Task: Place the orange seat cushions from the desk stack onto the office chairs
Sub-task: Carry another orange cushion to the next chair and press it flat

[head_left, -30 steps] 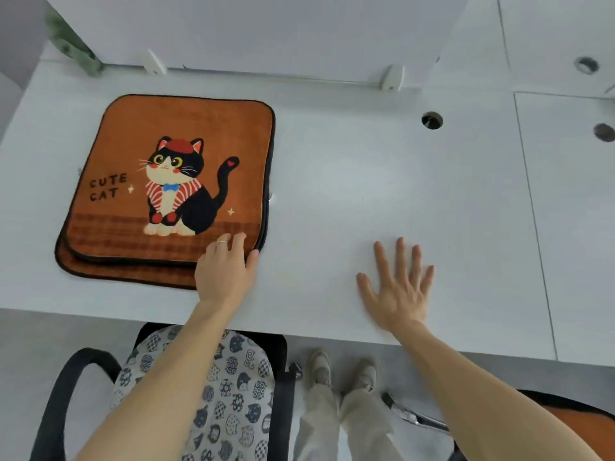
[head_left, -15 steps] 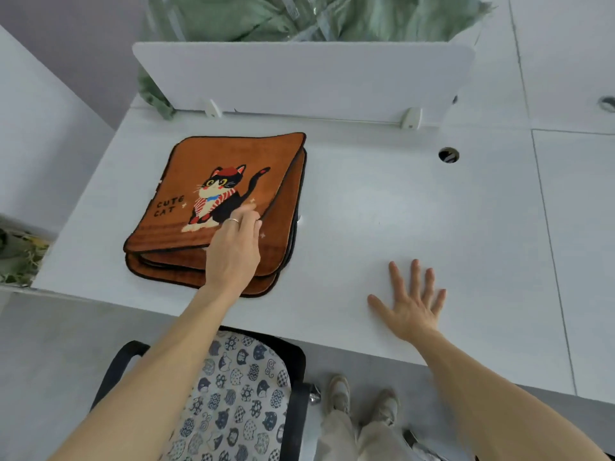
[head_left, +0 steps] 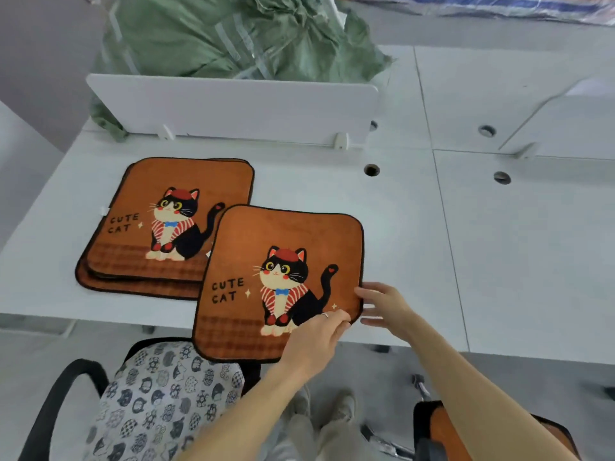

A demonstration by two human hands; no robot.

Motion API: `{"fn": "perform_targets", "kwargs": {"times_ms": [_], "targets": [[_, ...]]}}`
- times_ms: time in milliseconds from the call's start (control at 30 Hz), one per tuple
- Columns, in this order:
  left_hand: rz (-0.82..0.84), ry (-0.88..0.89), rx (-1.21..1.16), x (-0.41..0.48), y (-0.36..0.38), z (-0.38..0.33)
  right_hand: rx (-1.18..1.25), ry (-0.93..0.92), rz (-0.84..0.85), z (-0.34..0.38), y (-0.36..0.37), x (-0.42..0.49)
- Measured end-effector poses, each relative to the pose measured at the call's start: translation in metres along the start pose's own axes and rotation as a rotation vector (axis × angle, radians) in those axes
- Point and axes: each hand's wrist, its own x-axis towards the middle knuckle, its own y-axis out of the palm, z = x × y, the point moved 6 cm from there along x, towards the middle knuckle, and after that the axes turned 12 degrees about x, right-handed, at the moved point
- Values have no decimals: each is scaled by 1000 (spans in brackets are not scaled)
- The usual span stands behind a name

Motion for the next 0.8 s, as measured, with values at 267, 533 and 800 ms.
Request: {"fn": "perform_targets", "kwargs": {"times_ms": [267, 533, 800], "targets": [[42, -351, 243, -13, 13, 85, -197, 45, -310, -80, -59, -20], [198, -888, -40, -47, -2, 182, -104, 131, -455, -123, -72, -43], [270, -825, -206, -41, -6, 166, -58, 88, -525, -109, -47, -59]]}}
